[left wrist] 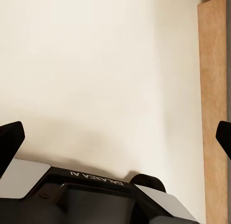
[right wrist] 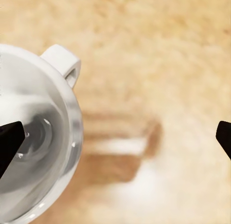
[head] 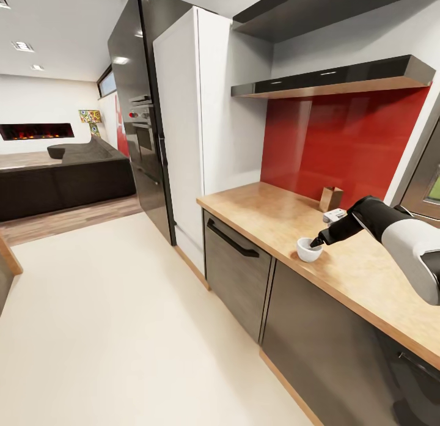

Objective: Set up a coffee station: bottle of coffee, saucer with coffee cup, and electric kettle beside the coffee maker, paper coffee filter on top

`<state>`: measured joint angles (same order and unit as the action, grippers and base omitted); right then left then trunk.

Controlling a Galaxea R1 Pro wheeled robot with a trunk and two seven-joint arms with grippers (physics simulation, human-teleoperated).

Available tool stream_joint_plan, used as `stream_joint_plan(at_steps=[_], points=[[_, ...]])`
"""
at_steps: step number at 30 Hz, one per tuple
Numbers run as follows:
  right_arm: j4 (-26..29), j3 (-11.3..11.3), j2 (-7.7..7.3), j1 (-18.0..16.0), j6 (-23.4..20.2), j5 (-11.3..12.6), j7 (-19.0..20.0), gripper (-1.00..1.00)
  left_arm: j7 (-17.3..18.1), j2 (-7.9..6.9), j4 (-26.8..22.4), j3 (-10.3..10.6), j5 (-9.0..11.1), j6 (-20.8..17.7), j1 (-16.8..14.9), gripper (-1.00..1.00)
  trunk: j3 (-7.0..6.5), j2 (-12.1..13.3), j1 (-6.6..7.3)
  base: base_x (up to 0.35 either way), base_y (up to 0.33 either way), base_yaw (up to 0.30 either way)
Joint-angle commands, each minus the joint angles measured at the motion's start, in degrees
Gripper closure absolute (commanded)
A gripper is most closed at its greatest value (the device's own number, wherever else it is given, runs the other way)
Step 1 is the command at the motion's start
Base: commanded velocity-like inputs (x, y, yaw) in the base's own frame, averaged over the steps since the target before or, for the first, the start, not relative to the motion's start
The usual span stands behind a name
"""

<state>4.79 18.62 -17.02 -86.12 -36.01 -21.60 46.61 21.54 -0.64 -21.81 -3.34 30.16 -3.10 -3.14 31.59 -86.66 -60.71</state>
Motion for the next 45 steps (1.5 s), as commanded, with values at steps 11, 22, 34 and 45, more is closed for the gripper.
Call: stream_joint_plan(at_steps=[11, 22, 34, 45], points=[[0.1, 0.4, -0.03, 0.0, -0.1, 0.1, 0.4, -1.00, 0.3, 0.02, 0.0, -0.3, 0.4, -0.3, 0.0, -1.00, 0.08, 0.0, 0.00, 0.000, 0.000, 0.000], [0.1, 0.4, -0.03, 0.0, -0.1, 0.1, 0.4, -1.00, 0.3, 0.02, 0.0, -0.3, 0.4, -0.3, 0.0, -1.00, 0.58, 0.0, 0.00, 0.000, 0.000, 0.000], [0.1, 0.4, -0.03, 0.3, -0.1, 0.1, 0.4, -1.00, 0.3, 0.02, 0.0, -0.3, 0.4, -0.4, 0.0, -1.00, 1.07, 0.0, 0.00, 0.000, 0.000, 0.000], [0.1, 0.4, -0.03, 0.8, -0.1, 0.1, 0.4, -1.00, 0.3, 0.02, 0.0, -0.3, 0.4, -0.4, 0.0, -1.00, 1.15, 0.0, 0.00, 0.000, 0.000, 0.000]])
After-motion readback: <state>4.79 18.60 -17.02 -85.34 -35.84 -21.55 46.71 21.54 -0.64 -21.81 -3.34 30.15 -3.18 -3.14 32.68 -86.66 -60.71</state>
